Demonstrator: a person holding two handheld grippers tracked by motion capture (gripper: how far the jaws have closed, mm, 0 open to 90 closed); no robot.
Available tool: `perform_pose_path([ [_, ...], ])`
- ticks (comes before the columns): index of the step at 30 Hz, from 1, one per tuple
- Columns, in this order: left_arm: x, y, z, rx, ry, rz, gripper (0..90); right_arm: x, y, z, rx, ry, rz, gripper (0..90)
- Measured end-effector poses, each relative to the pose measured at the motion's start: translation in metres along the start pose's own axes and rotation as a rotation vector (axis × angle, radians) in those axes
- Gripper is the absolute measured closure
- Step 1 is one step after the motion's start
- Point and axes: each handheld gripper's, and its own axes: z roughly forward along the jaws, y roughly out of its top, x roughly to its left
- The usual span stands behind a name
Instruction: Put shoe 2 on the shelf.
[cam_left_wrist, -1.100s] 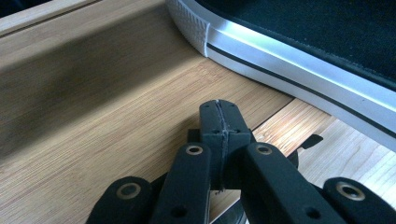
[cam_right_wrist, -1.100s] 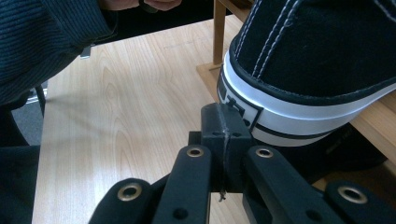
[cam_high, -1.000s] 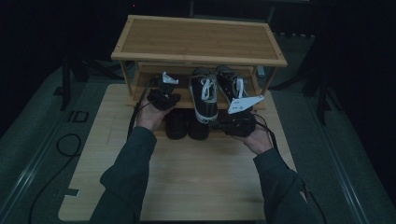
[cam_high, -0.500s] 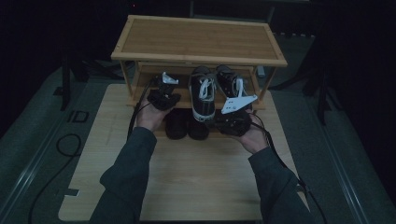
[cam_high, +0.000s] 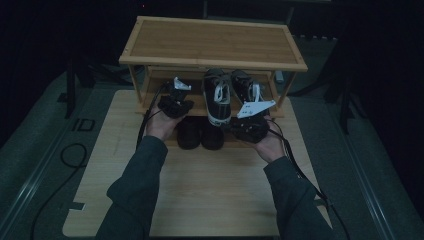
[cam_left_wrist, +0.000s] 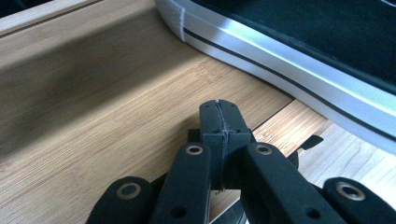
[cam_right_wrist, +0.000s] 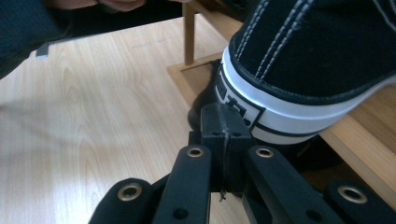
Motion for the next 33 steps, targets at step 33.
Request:
perform_pose_path([
  [33,-0.001,0.0,0.0,-0.002,0.003,0.0,90.0,-0.002,0.014,0.02,-0.001,-0.076,-0.027,90.0],
])
